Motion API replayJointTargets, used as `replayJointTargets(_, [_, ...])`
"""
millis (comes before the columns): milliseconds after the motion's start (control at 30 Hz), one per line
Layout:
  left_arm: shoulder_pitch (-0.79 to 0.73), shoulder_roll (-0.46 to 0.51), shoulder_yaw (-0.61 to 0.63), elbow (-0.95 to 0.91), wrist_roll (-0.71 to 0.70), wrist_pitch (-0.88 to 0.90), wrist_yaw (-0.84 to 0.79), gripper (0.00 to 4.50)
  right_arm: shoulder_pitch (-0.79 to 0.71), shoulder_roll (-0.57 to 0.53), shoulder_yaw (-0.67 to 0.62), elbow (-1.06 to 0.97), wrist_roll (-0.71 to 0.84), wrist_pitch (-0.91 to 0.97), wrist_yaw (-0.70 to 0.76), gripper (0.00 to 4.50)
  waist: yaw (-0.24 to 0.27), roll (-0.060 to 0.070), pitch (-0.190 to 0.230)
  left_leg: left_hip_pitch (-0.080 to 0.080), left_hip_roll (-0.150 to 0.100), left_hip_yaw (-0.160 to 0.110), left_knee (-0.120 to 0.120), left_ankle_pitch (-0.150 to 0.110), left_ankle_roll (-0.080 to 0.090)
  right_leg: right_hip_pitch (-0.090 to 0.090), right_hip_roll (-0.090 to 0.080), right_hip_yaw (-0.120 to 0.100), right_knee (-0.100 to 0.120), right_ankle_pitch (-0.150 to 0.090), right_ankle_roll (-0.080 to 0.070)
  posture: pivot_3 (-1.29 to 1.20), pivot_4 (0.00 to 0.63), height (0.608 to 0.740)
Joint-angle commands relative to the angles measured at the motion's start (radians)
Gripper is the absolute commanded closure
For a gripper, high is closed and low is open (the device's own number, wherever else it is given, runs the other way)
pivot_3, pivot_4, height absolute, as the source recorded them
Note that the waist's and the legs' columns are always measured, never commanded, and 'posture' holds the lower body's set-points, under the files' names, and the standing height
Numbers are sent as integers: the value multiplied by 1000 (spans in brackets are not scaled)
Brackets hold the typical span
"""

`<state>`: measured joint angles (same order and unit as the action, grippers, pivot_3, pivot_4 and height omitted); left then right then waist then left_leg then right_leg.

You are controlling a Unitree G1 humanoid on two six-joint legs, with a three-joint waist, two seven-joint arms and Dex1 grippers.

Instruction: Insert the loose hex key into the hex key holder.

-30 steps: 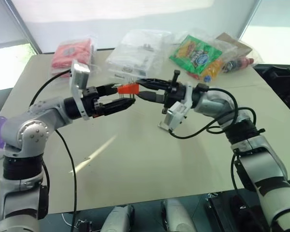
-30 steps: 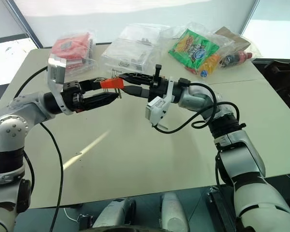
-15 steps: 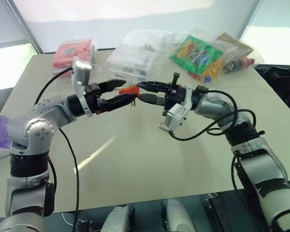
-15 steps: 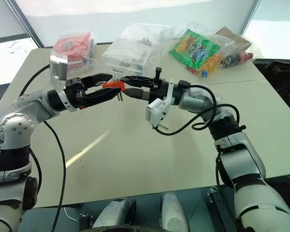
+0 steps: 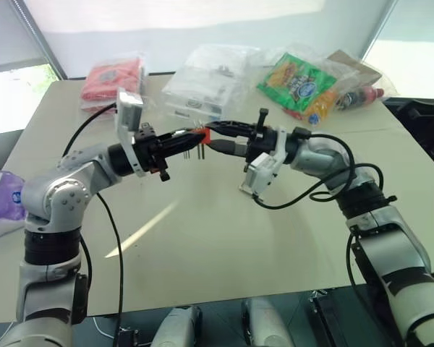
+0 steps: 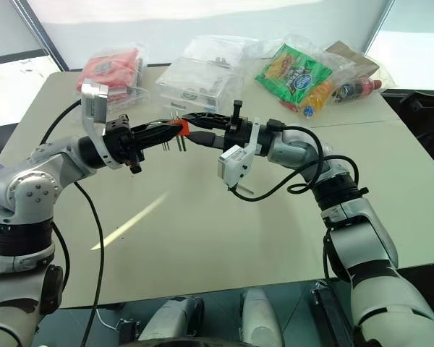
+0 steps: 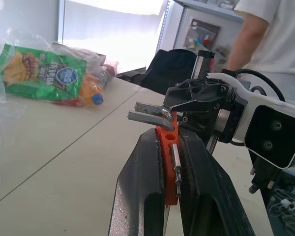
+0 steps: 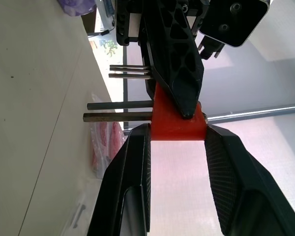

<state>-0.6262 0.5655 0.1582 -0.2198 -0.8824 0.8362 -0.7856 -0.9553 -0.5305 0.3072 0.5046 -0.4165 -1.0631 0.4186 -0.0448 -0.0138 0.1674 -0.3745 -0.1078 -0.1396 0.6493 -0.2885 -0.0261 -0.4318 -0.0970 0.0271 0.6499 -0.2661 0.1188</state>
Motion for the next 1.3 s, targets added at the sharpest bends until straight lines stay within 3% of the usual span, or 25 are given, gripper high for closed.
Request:
replayJointTargets(33, [-2, 3, 8, 2, 8, -4, 15, 4476, -31, 1, -19, -52, 45, -2, -1, 3513, 0, 0, 0, 0, 0, 0, 0, 0, 0, 0, 0, 0, 0, 0, 0, 0, 150, 740])
replayJointTargets(133, [-4, 1, 8, 1, 9, -6, 18, 4476, -28, 1, -12, -55, 71, 16, 23, 3513, 0, 0, 0, 0, 0, 0, 0, 0, 0, 0, 0, 0, 0, 0, 0, 0, 150, 740])
replayJointTargets(367, [3, -4, 11, -17, 10, -9, 34, 4500, -25, -3, -13, -60, 90, 25, 51, 56, 0, 0, 0, 0, 0, 0, 0, 0, 0, 0, 0, 0, 0, 0, 0, 0, 150, 740])
replayJointTargets(467, [10, -4, 14, -29, 15, -14, 42, 4500, -21, -6, -13, -59, 108, 44, 69, 56, 0, 0, 0, 0, 0, 0, 0, 0, 0, 0, 0, 0, 0, 0, 0, 0, 150, 740])
replayJointTargets(600, [21, -2, 23, -52, 47, -48, 70, 4500, 23, -10, -5, -73, 271, 298, 252, 56, 0, 0, 0, 0, 0, 0, 0, 0, 0, 0, 0, 0, 0, 0, 0, 0, 150, 740])
replayJointTargets(667, [27, -2, 26, -67, 75, -75, 92, 4500, 77, -11, -26, -139, 394, 590, 368, 56, 1, 0, 0, 0, 0, 0, 0, 0, 0, 1, 0, 0, 0, 0, 0, 0, 150, 740])
replayJointTargets(733, [44, -1, 27, -95, 102, -99, 117, 4500, 143, -39, -55, -290, 582, 1124, 462, 56, 6, 0, 0, 0, 0, -1, 1, 0, 0, 1, 0, 0, 0, 0, 0, 0, 150, 740])
replayJointTargets(800, [60, -2, 28, -119, 110, -109, 133, 4500, 176, -76, -61, -422, 675, 1474, 504, 56, 13, 0, 0, -1, 0, -2, 2, 0, 0, 2, -1, 0, -1, 0, 0, 0, 150, 740])
replayJointTargets(967, [94, 1, 33, -158, 113, -110, 157, 4500, 227, -99, -71, -621, 761, 1954, 445, 56, 25, 0, 0, -1, 1, -1, 2, 0, 0, 0, -1, 0, 0, 0, 0, 0, 150, 740])
replayJointTargets(1100, [107, 6, 39, -174, 111, -107, 171, 4500, 265, -78, -87, -685, 782, 2109, 379, 56, 35, 0, 0, -2, 1, -1, 2, 0, 0, 1, -2, 0, 0, 0, 0, 0, 150, 740])
replayJointTargets(1300, [116, 10, 54, -193, 84, -89, 197, 4500, 321, -72, -43, -656, 734, 2107, 322, 56, 35, 0, 0, -3, -1, 0, 4, -1, 1, 1, -2, 0, -1, 0, 0, 0, 150, 740])
